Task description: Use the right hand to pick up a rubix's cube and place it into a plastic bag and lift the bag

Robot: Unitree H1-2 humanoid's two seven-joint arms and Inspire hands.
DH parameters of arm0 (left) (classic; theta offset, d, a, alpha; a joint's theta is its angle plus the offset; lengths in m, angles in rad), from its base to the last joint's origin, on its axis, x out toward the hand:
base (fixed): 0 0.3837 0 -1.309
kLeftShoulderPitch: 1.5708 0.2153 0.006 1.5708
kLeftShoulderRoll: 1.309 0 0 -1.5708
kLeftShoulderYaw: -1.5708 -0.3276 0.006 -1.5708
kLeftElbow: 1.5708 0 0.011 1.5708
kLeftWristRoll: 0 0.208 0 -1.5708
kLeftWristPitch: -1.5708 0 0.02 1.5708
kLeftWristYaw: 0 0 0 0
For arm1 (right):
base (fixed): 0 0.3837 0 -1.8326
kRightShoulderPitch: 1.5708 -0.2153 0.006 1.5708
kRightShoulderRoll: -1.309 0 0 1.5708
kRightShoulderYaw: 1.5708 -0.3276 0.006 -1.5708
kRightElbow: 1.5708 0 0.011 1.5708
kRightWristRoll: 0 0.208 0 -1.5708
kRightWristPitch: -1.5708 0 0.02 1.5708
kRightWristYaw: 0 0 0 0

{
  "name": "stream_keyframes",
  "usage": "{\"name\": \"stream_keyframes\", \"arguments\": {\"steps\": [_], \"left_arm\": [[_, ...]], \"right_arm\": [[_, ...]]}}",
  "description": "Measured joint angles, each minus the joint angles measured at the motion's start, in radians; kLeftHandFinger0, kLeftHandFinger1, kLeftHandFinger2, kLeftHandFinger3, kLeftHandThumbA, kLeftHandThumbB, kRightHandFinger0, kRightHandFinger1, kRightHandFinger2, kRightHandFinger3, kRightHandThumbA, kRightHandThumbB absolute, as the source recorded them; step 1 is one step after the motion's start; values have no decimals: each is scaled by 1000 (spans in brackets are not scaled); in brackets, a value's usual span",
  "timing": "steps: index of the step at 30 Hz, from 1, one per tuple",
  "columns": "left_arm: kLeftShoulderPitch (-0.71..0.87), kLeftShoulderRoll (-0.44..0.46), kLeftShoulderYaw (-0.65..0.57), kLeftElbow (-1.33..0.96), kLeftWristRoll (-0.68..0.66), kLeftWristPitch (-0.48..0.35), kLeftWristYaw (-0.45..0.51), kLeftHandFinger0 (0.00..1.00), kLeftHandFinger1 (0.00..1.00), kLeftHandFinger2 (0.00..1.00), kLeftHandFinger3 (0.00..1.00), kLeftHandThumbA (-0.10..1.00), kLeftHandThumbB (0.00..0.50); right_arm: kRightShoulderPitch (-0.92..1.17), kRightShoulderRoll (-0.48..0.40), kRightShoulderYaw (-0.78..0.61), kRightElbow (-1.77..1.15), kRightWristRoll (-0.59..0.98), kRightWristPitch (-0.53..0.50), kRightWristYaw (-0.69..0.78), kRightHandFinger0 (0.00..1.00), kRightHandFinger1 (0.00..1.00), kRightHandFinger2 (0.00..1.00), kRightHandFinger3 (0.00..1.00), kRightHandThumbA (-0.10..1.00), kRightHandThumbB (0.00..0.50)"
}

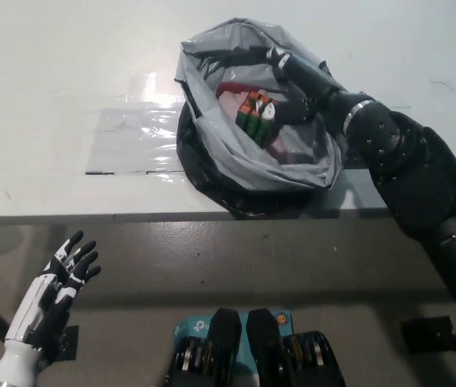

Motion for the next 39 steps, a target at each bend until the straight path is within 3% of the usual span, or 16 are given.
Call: {"name": "stream_keyframes", "arguments": {"steps": [3,6,8,10,13,16,22,27,28,34,37,39], "left_arm": [[0,0,0,0,0,1,0,1000,1000,1000,1000,670,200],[0,0,0,-1,-1,1,0,1000,1000,1000,1000,669,202],[0,0,0,-1,-1,1,0,1000,1000,1000,1000,668,199],[0,0,0,-1,-1,2,0,1000,1000,1000,1000,661,182],[0,0,0,-1,-2,2,0,1000,1000,1000,1000,660,179],[0,1,0,-1,-2,2,0,1000,1000,1000,1000,657,173],[0,0,0,-1,-2,2,0,1000,1000,1000,1000,669,193],[0,1,0,-1,-1,2,0,1000,1000,1000,1000,670,209],[0,1,0,-1,-1,2,0,1000,1000,1000,1000,670,210],[-2,1,0,-1,-1,2,0,1000,1000,1000,1000,666,195],[-2,1,0,-1,-1,2,0,1000,1000,1000,1000,672,197],[-3,1,0,-1,-1,2,0,1000,1000,1000,1000,673,198]], "right_arm": [[-2,-25,33,-6,-5,18,60,1000,1000,1000,1000,883,449],[-4,-42,49,-6,-9,28,95,1000,1000,1000,1000,912,408],[-4,-50,53,-20,-15,35,110,1000,1000,1000,1000,925,417],[-4,-55,49,-42,-18,41,113,1000,1000,1000,1000,946,377],[-5,-59,32,-76,-22,44,109,1000,1000,1000,1000,917,354],[-5,-59,1,-107,-33,39,71,1000,1000,1000,1000,807,339],[-3,-59,-45,-115,-56,6,-25,1000,1000,1000,1000,775,322],[-3,-59,-105,-115,-62,-63,-117,1000,1000,1000,1000,830,361],[-3,-59,-109,-115,-62,-70,-124,1000,1000,1000,1000,777,367],[-3,-59,-120,-111,-82,-107,-192,1000,1000,1000,1000,779,374],[-3,-57,-116,-96,-94,-111,-210,1000,1000,1000,1000,757,402],[-4,-53,-112,-69,-99,-115,-216,1000,1000,1000,1000,813,397]]}}
